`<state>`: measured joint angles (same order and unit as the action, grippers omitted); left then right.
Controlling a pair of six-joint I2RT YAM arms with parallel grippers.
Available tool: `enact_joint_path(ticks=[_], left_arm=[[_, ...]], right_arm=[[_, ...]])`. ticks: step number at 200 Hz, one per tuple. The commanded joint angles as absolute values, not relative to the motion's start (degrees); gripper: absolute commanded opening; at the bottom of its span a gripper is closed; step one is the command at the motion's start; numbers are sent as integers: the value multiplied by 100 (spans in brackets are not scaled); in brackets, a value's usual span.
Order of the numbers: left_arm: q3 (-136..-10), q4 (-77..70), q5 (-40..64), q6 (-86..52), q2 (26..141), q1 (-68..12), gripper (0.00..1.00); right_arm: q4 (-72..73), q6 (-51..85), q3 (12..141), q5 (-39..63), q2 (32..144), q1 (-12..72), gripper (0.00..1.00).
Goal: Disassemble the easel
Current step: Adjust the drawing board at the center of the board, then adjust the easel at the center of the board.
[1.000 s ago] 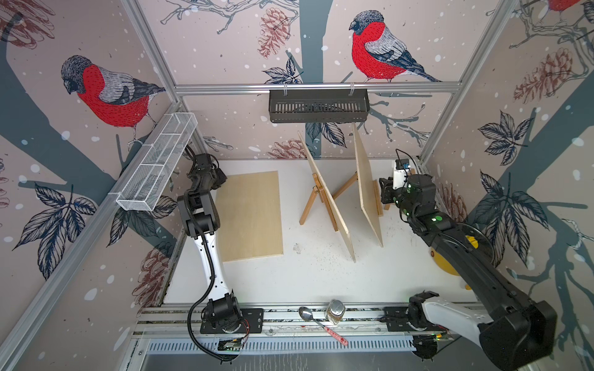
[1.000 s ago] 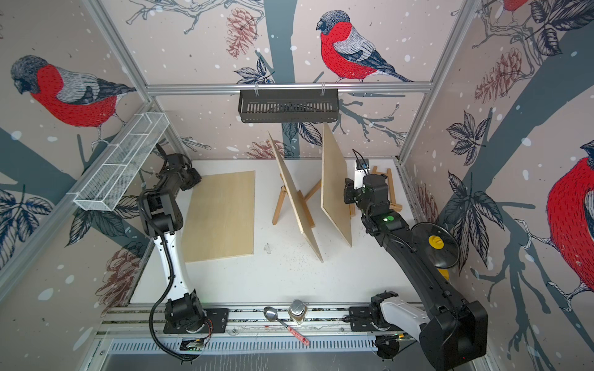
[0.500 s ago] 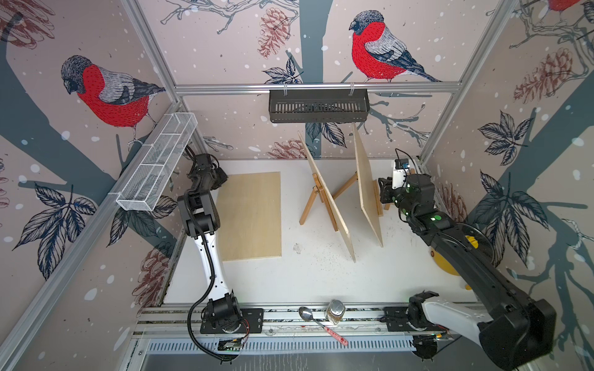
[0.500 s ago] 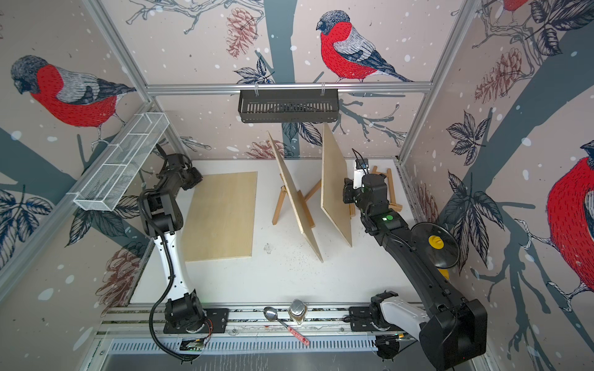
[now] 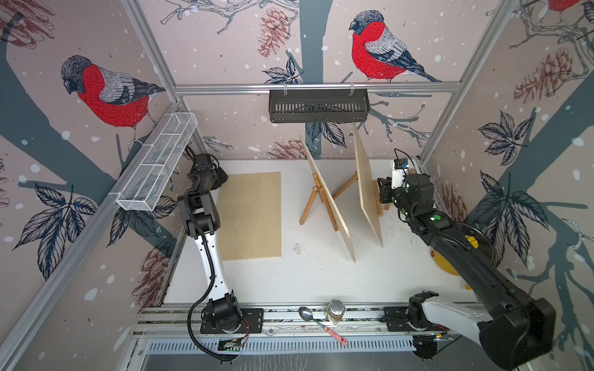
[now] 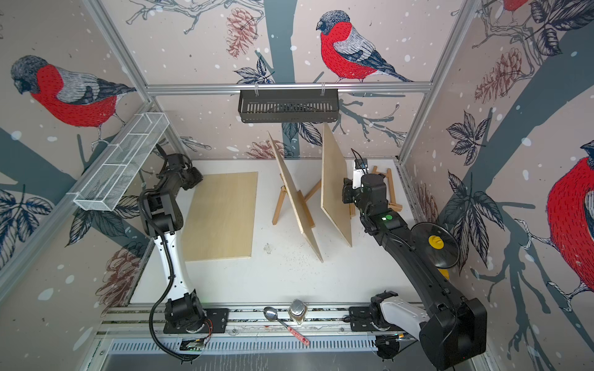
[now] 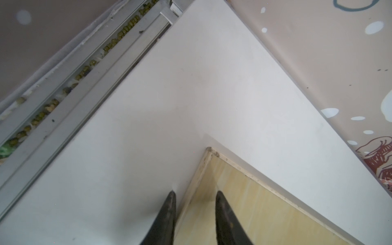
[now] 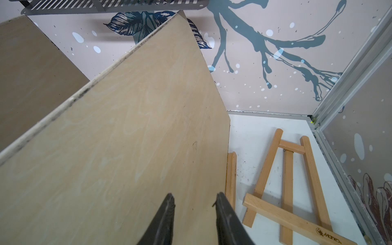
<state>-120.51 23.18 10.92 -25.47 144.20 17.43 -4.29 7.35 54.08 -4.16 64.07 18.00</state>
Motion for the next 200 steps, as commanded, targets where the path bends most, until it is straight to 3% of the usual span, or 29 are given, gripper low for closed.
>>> enact_joint_path(ticks=[1,34,86,127,169,200], left_arm=[[-11989,2577,1248,-2610,14266,1751,33],[-11487,2197,1185,-2611,13505,1702,34],[-10418,1853,752,-2456,11630,1169,32],[-9634,2070,909,-2170,9954,194,33],[-9399,2593,728,-2232,8751,-1355,34],[-8915,2040,793,-2745,8099,-2080,44]], right_arm=[[-343,782,5449,-488,6384,1811,37],[-360,782,5482,-535,6371,1811,45],[-463,730,5502,-704,6189,1811,46],[-754,721,5620,-564,6007,1815,46],[-1038,872,5739,123,5802,1822,47],[-1083,999,5656,352,5455,1872,47]])
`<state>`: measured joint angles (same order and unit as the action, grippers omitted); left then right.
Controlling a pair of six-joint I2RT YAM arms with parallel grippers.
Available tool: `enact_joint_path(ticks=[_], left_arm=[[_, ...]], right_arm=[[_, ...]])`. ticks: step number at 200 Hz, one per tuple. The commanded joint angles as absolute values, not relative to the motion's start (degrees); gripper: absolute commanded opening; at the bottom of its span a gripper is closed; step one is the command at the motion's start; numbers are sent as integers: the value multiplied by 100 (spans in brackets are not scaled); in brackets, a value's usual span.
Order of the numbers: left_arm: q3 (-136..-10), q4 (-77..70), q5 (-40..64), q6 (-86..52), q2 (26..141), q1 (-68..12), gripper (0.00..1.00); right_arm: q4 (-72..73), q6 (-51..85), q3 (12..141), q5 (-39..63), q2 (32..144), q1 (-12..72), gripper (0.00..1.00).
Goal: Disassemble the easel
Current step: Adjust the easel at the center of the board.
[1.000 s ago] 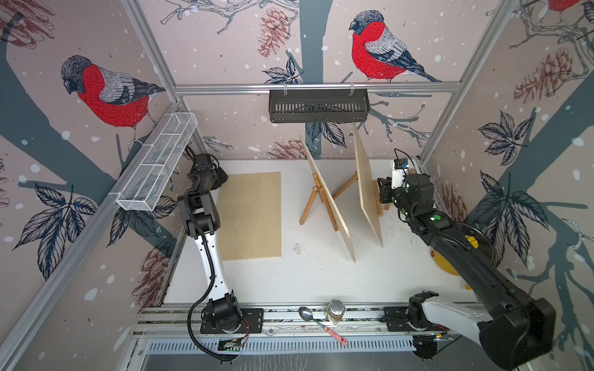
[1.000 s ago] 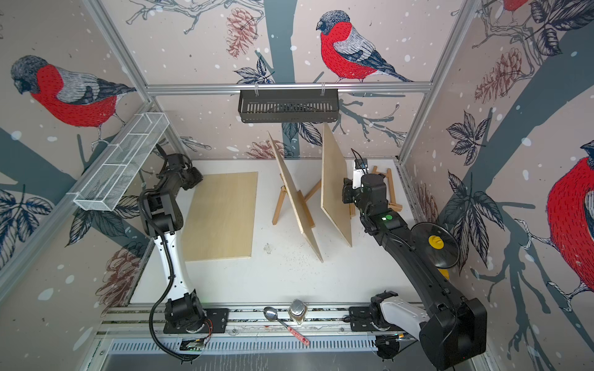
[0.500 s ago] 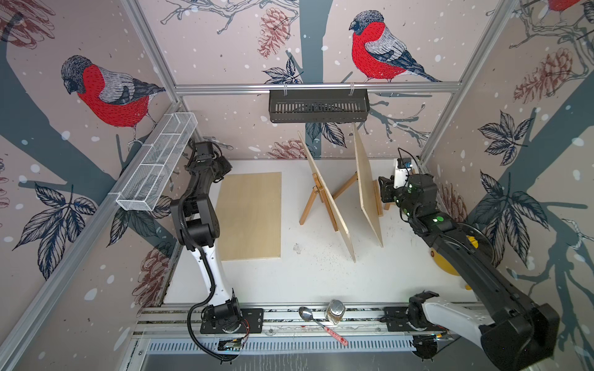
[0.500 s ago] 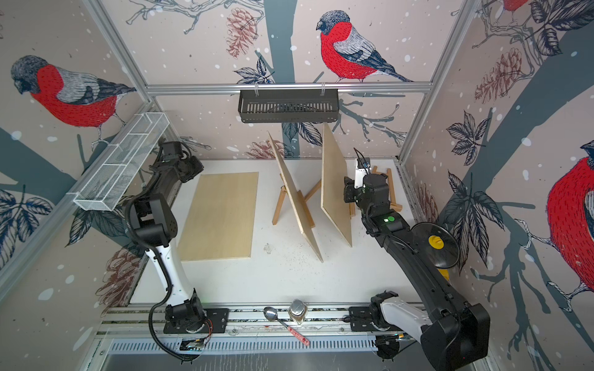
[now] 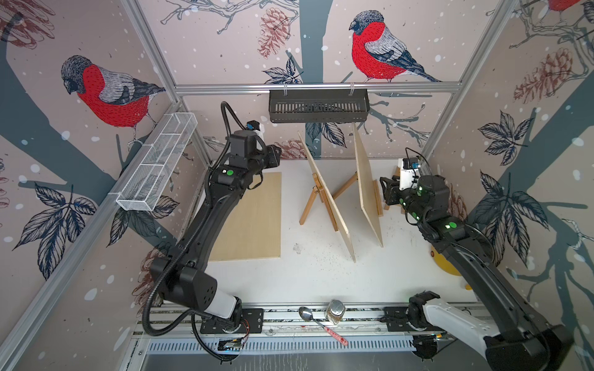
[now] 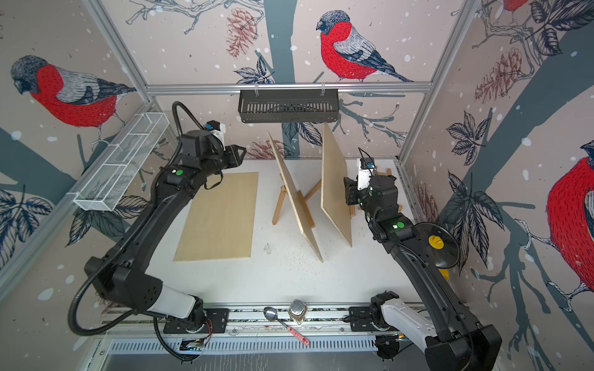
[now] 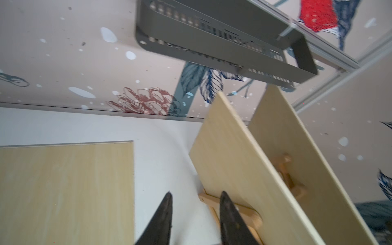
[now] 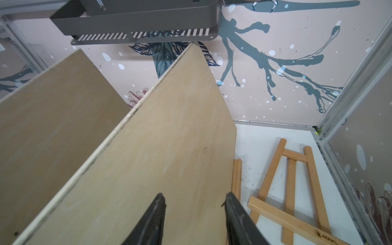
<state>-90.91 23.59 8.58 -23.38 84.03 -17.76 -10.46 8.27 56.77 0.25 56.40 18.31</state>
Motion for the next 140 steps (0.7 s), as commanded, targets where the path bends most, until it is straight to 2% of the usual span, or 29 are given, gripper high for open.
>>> enact_joint_path(ticks=[1,48,83,107,140], left_arm=[[-8922,2053,792,-2757,8093,-2095,45],[-10295,3663,271,-2759,8521,-2991,46],[-10497,4159,269,-2821,8800,-3361,48],[-9524,4043,46,-2920,8381,-3392,47],[-7136,2819,-279,-2805,7191,-3387,48]], right_arm=[[-1091,1005,5654,352,5448,1872,47],[-1270,1157,5648,395,5367,2150,47],[-1367,1176,5871,422,5283,2605,47],[-1331,1162,5854,395,5037,2755,48],[-1449,1125,5760,34,4837,2761,48]])
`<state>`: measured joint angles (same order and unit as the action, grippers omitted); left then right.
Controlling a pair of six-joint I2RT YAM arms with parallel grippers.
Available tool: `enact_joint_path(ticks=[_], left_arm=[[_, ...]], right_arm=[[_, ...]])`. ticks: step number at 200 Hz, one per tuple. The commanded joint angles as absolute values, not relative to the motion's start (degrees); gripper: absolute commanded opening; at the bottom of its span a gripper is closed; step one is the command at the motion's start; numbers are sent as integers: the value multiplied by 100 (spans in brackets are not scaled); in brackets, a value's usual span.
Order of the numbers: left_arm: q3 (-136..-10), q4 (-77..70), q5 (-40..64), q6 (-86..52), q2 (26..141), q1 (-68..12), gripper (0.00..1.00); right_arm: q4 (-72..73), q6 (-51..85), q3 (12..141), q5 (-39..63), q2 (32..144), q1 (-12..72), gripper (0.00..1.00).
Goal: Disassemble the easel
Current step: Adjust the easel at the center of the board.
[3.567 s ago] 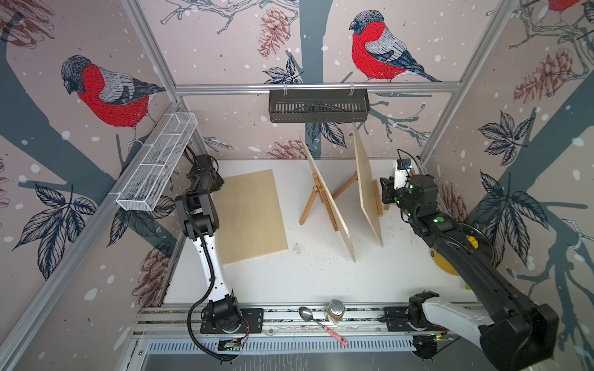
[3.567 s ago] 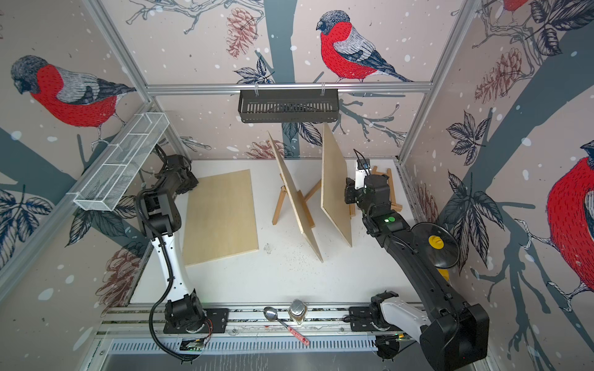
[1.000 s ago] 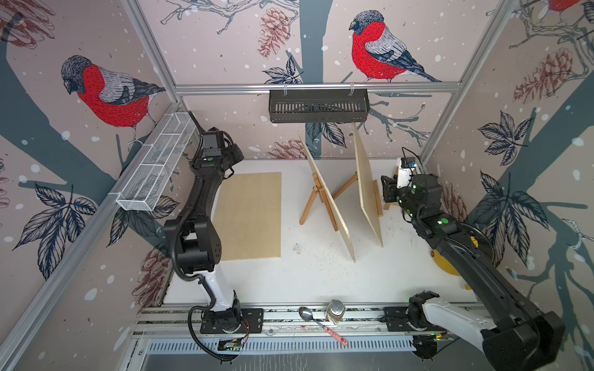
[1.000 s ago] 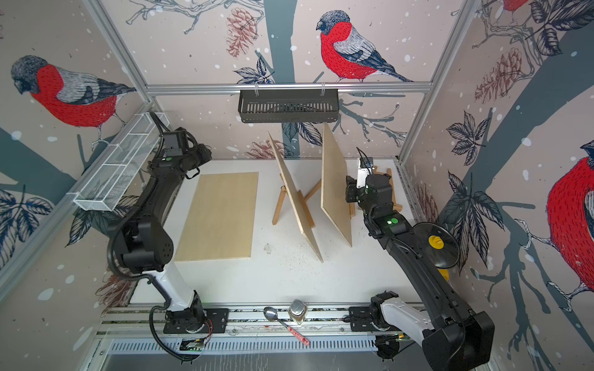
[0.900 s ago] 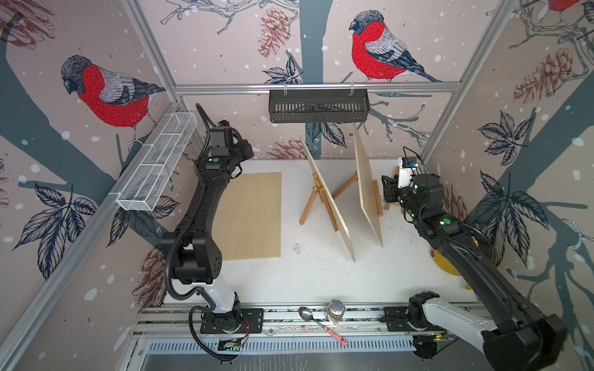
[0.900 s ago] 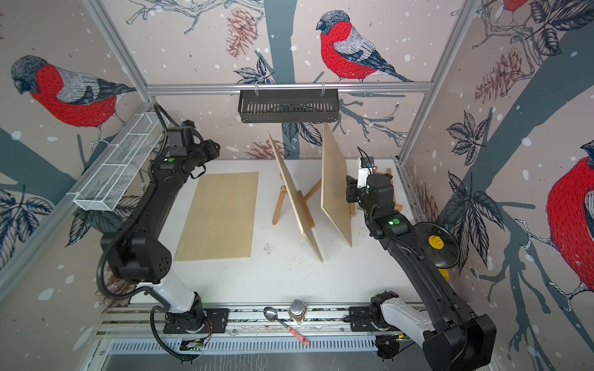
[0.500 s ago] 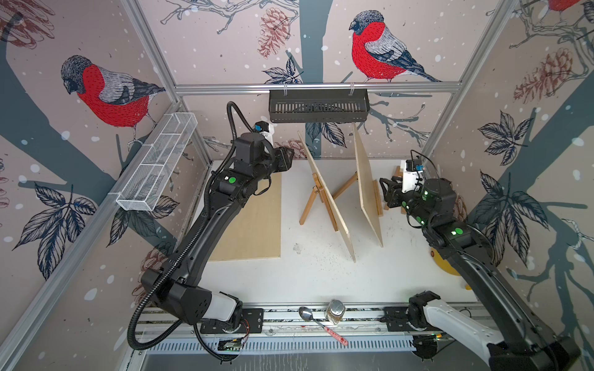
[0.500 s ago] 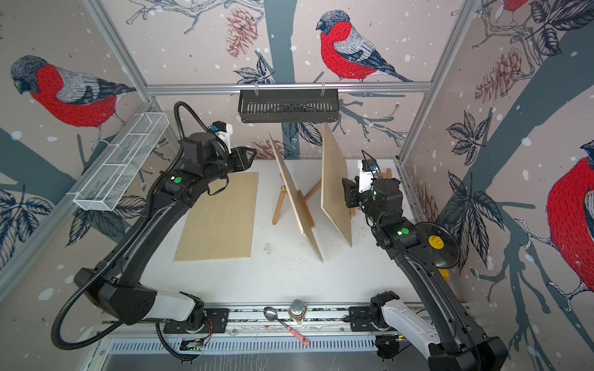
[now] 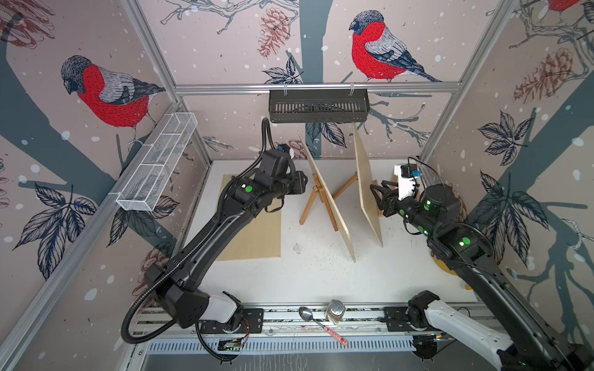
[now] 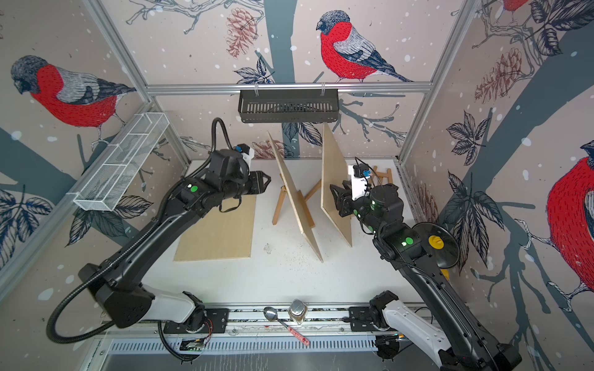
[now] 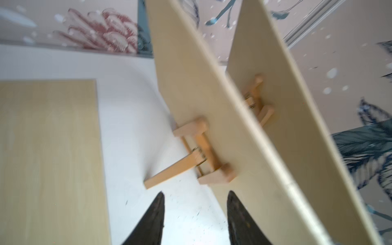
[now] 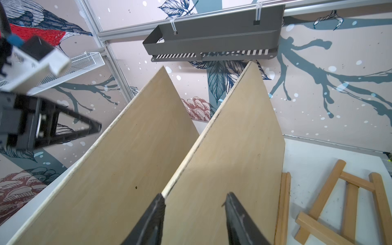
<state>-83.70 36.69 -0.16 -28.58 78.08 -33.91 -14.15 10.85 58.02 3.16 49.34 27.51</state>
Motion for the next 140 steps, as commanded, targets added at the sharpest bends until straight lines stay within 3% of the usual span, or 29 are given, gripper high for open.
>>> enact_joint_path(ticks=[1,55,140], left_arm=[[-7066,2763,-267,-2800,7159,-3390,48],[-4681,389,-1,-2012,6845,-3603,50],[-4184,-1432,-446,-1997,8006,-3978,49]], right_arm=[[-1445,1130,5758,35,4836,2760,48],[-1375,1237,5593,-92,4638,2775,48],[-1341,1258,5459,-334,4577,2761,49]])
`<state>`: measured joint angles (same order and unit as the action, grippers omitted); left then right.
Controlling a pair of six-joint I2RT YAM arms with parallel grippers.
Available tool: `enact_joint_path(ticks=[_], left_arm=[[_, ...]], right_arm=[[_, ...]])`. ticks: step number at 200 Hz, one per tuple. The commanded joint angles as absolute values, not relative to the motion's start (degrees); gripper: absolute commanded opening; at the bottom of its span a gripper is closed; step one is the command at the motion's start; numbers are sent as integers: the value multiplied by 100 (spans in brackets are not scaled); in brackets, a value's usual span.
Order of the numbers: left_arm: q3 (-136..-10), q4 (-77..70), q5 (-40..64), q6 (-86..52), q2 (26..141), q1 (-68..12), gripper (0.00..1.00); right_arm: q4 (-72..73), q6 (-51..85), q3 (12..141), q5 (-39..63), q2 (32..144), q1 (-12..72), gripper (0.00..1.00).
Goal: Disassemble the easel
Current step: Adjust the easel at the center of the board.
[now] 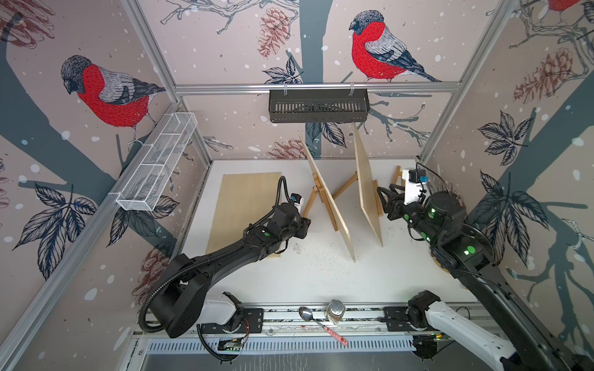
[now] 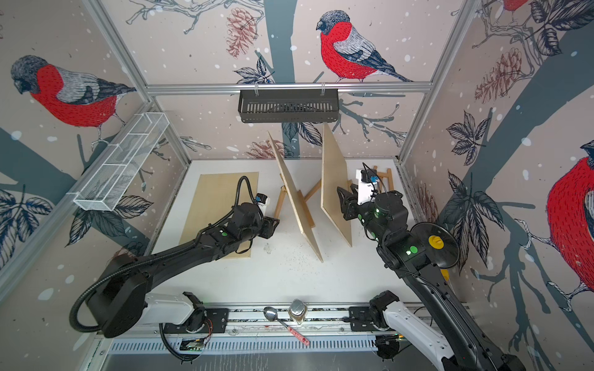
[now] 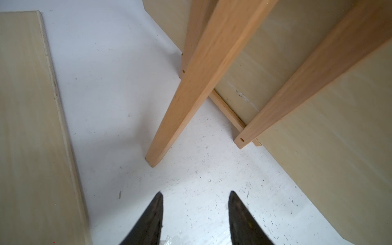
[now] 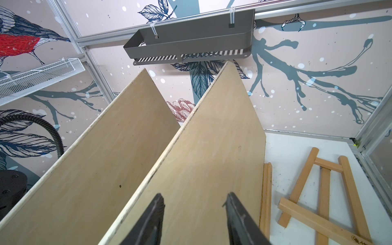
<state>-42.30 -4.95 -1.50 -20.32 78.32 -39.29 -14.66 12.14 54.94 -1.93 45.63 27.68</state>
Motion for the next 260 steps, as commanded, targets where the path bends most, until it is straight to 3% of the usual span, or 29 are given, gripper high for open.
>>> enact_joint_path(ticks=[1,95,185,260], left_arm=[[-4188,-1445,-456,-2000,8020,-3980,49],[-4524,-2110,-994,-1614,9013,-3993,49],[-4694,-2341,-1625,-1409,9647,-4008,32],[-4496,-2019,-2145,-1245,9584,-4008,31]], right_arm=[[-1338,1258,5458,-334,4574,2765,49],[-1196,1173,5396,-473,4768,2752,51],[-1144,1090,5353,-510,4923,2645,51],[-1146,1088,5388,-479,4953,2585,51]])
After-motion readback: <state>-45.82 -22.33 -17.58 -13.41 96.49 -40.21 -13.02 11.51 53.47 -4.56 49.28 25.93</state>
